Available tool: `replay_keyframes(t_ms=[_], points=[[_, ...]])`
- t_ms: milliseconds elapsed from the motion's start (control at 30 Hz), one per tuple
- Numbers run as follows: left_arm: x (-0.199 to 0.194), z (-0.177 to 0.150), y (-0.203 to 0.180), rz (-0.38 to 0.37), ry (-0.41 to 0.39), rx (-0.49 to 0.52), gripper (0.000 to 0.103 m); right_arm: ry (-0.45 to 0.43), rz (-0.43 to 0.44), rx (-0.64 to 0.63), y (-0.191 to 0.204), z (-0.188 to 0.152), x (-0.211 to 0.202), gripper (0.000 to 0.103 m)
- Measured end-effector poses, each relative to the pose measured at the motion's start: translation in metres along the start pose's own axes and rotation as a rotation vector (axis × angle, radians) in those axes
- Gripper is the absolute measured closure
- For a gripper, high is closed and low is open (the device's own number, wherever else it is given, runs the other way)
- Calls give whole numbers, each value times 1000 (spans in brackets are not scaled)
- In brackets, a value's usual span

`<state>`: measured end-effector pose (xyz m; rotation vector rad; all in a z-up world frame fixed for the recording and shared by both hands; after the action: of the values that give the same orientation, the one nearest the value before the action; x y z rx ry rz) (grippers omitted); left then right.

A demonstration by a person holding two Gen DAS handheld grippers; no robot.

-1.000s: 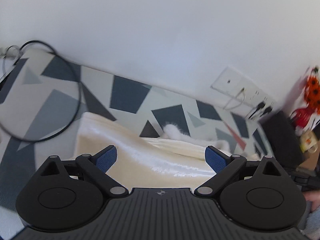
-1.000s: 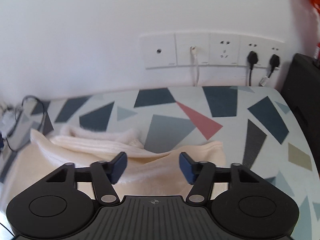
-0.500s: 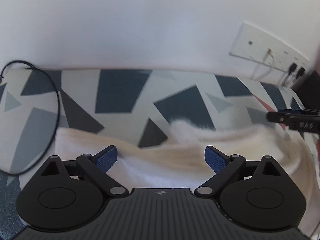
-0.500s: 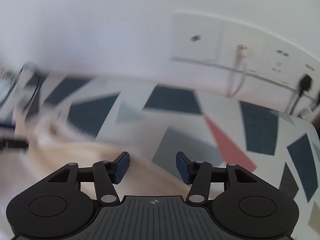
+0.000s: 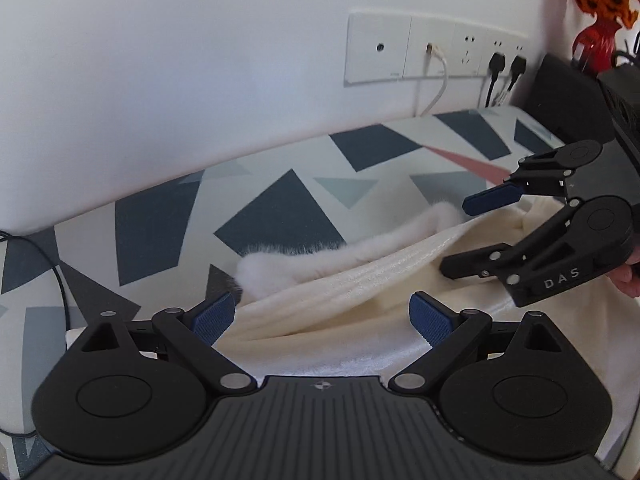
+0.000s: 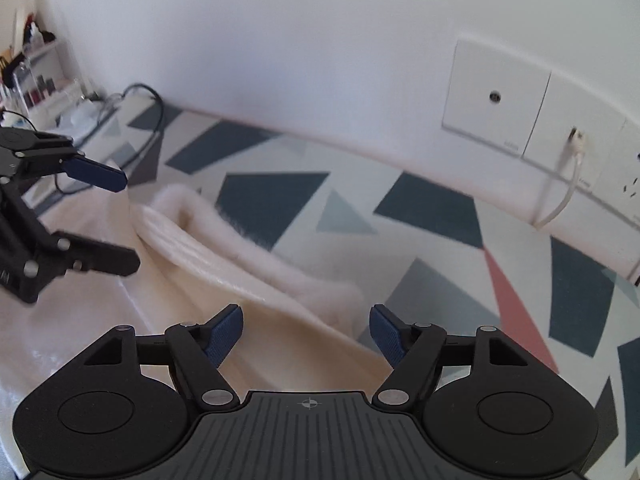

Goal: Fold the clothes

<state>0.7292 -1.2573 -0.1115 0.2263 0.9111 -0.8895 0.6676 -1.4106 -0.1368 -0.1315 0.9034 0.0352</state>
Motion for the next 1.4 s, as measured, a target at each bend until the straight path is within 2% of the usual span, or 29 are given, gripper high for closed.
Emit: replay_keyframes(t_ms=[33, 167, 300, 367, 433, 533, 600, 633, 700, 800, 900, 967, 1033, 1067, 1133, 1233, 1333, 1400], points=[[5, -1, 1, 20, 6, 4, 7, 11, -8, -4, 3, -2, 5, 36], [8, 4, 34, 207, -20, 16, 7, 9, -44, 97, -11, 2, 21, 35], [-11, 13, 88, 384, -107, -87, 7, -7, -88, 182, -28, 3, 25, 35], [-26, 14, 114, 438, -145, -170, 7, -38, -103, 229, -38, 4, 19, 35], [-41, 15, 125, 397, -169, -232, 7, -75, -108, 276, -50, 6, 8, 36], [-48, 17, 105, 198, -160, -213, 7, -102, -82, 295, -61, 8, -8, 36], [-37, 14, 72, 77, -97, -112, 7, -101, -65, 253, -58, 9, -12, 36], [-28, 13, 53, 51, -72, -34, 7, -100, -75, 232, -56, 9, -12, 36], [-11, 10, 26, 56, -36, 104, 7, -93, -84, 227, -51, 8, -9, 36], [8, 4, 25, 151, 5, 182, 7, -74, -58, 260, -44, 5, -7, 36], [25, -1, 24, 249, 42, 256, 7, -70, -44, 231, -37, -1, -12, 36], [16, 5, 48, 312, 1, 181, 3, -67, -39, 201, -35, -8, -20, 36], [5, 12, 75, 377, -46, 72, 3, -66, -36, 174, -34, -16, -27, 36], [-3, 14, 89, 449, -59, 38, 3, -64, -34, 160, -33, -20, -30, 36], [-16, 16, 107, 494, -77, -15, 5, -56, -30, 125, -31, -29, -36, 36], [-28, 14, 108, 354, -82, -78, 5, -40, -29, 67, -25, -42, -40, 38], [-32, 9, 81, 226, -92, -13, 5, -48, -19, 41, -19, -48, -45, 42], [-28, 7, 51, 141, -94, 77, 5, -65, 13, 30, -13, -48, -51, 44]])
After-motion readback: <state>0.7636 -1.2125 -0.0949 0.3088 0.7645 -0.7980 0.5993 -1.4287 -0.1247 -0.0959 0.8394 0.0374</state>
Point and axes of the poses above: each gripper's, at about its wrist camera, not at the fingertips, and x roughly the way its jaws point, y to its left, z to its top, the point moved 9 cm from there along x, roughly the way its jaws point, and after that the axes turned 13 degrees about -z, right-handed, at the moved point
